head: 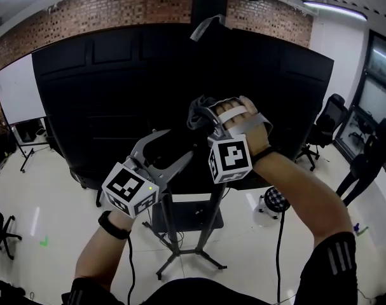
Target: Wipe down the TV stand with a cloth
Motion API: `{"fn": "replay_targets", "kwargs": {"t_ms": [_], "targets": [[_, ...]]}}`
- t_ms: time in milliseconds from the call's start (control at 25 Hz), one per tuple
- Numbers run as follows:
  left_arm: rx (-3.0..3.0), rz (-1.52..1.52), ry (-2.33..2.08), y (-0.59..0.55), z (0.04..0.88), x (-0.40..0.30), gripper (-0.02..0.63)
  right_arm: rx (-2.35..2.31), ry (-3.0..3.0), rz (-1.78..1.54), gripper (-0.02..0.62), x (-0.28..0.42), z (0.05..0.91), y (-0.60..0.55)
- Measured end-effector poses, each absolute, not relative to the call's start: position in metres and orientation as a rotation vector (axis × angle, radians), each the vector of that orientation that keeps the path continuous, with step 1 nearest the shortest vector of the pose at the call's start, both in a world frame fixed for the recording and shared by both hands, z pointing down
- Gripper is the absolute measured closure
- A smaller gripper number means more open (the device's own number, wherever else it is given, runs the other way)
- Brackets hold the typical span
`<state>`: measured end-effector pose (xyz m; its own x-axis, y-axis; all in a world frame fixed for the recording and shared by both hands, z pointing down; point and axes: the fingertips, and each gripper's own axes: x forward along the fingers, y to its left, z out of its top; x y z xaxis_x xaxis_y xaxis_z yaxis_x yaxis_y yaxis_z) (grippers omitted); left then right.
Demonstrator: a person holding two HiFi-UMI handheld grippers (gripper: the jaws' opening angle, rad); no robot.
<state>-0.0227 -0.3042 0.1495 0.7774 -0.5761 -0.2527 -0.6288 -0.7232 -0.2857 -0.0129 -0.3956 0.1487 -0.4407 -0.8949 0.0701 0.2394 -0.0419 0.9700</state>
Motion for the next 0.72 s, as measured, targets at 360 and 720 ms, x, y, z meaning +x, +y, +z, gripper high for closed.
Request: {"fn": "replay_targets", "kwargs": {"t_ms": [360,720], "targets": [[-2.667,0.233,1.001,-0.310,0.190,-0.038,0.334,0.758,-1.290,-1.613,0.543,-0.019,0.185,-0.390],[-2.734,0.247,1.038,-0.314,0.227,-0.041,0.336,0.702,-1.293,-1.567,0.545,-0.024,0.238,-0.388]]}}
